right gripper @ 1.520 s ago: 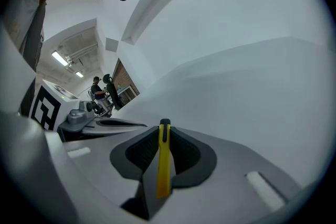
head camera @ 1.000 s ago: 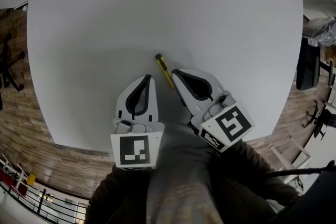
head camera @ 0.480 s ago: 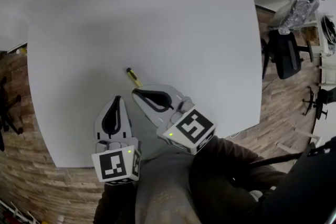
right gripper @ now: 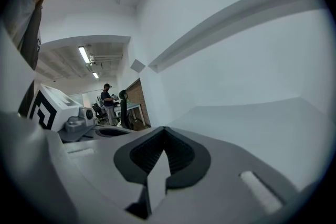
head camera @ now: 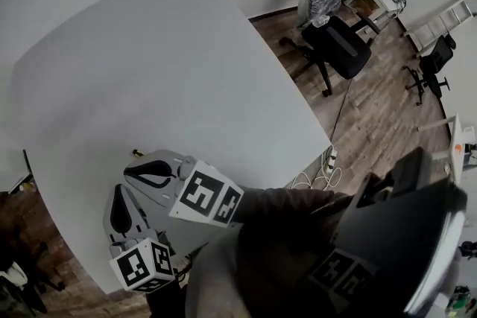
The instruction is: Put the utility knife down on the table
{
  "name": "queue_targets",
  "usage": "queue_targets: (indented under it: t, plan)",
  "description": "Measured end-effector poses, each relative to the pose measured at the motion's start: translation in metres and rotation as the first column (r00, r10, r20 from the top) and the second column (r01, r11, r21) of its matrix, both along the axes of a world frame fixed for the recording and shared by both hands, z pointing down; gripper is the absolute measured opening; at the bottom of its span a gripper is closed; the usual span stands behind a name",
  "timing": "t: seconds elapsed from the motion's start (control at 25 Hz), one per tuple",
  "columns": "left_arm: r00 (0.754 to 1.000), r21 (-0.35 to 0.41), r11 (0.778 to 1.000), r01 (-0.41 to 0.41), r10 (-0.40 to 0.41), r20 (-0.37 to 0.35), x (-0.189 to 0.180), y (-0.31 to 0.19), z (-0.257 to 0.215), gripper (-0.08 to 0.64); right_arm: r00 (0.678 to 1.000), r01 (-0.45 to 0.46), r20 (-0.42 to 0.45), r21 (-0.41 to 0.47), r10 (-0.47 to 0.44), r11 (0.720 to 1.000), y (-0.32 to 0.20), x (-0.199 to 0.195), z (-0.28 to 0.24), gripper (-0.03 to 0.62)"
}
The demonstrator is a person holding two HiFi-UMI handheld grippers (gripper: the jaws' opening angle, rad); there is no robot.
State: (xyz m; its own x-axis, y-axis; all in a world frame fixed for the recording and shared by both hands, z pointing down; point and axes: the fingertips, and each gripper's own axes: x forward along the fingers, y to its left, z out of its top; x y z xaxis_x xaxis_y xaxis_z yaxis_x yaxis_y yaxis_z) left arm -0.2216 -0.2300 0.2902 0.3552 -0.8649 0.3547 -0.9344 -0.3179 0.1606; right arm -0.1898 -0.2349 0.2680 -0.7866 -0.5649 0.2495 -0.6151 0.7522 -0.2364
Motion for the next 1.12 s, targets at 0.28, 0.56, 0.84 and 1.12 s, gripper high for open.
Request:
queue_targets:
  t: [0.28,0.56,0.84,1.12]
  plan:
    - [1.0,0.066,0.998,-0.01,0.01,0.001,0.006,0.022,-0.021,0.003,1.0,0.009,-0.009,0.065,-0.008,0.998,0.029,0.004,-0.024,0.003]
    - [1.0,0.094,0.995,-0.025,0.024,0.01,0.02,0.041,-0.038,0.003,1.0,0.002,-0.008,0.102,-0.001,0.995,0.05,0.018,-0.036,0.003]
    - [0.999,0.126,0.992,-0.025,0.019,0.047,0.013,0.028,-0.041,0.003,0.999,-0.008,-0.05,0.1,0.013,0.995,0.034,0.016,-0.029,0.002]
    - [0.998,0.111,0.993,-0.045,0.039,0.059,0.014,0.027,-0.032,0.002,0.999,0.02,-0.03,0.095,-0.017,0.995,0.034,0.012,-0.019,0.002]
